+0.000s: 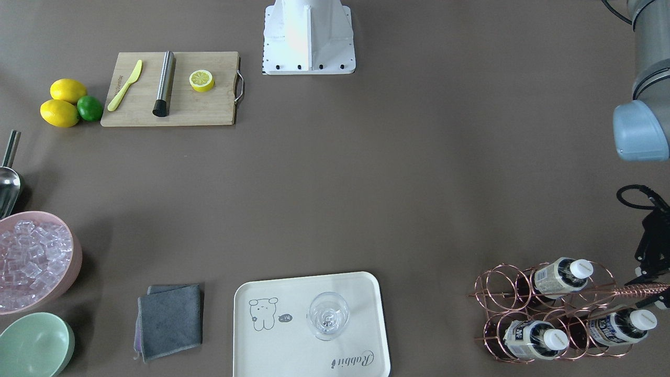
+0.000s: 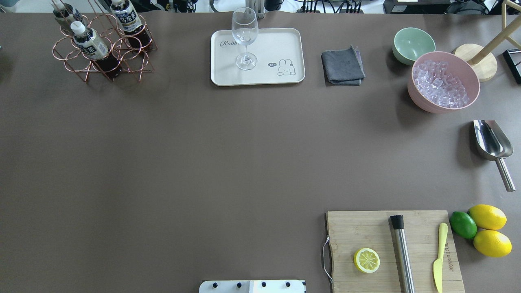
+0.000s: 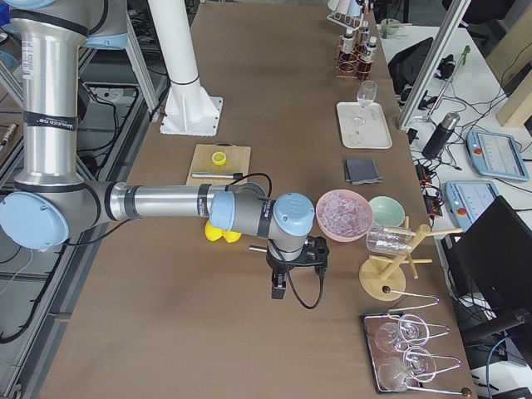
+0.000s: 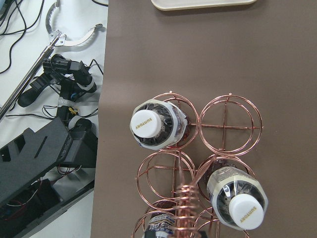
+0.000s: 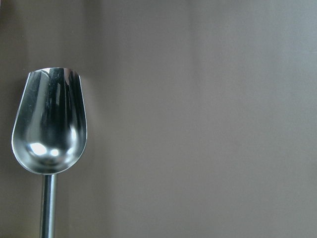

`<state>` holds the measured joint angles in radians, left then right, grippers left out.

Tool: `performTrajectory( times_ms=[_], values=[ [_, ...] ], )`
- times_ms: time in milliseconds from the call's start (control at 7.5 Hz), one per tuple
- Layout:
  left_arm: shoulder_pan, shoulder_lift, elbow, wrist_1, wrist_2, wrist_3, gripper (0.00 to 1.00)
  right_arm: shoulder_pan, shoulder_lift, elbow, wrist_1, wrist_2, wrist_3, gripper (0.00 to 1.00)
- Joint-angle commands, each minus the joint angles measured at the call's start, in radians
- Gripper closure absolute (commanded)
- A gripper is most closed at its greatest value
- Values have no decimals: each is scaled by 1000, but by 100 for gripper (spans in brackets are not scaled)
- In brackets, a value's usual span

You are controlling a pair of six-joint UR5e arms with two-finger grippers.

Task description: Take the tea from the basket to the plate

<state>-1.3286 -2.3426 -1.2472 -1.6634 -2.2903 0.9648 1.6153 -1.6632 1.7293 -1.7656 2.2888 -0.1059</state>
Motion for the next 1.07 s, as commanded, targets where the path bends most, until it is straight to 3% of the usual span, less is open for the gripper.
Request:
performTrajectory(
  times_ms=[0,267,667,933],
  values=[
    [-9,-12,-26,16,0,3,100,0,-1,1,0,0,0,0],
    [-41,-6,-139,130,-6,12,100,0,-1,3,0,1,0,0],
    [-64,78,-516,421,-5,12,100,0,0,-2,0,0,0,0],
    [-66,152,-653,487,-6,-3,100,0,2,1,2,-2,3,0]
  ],
)
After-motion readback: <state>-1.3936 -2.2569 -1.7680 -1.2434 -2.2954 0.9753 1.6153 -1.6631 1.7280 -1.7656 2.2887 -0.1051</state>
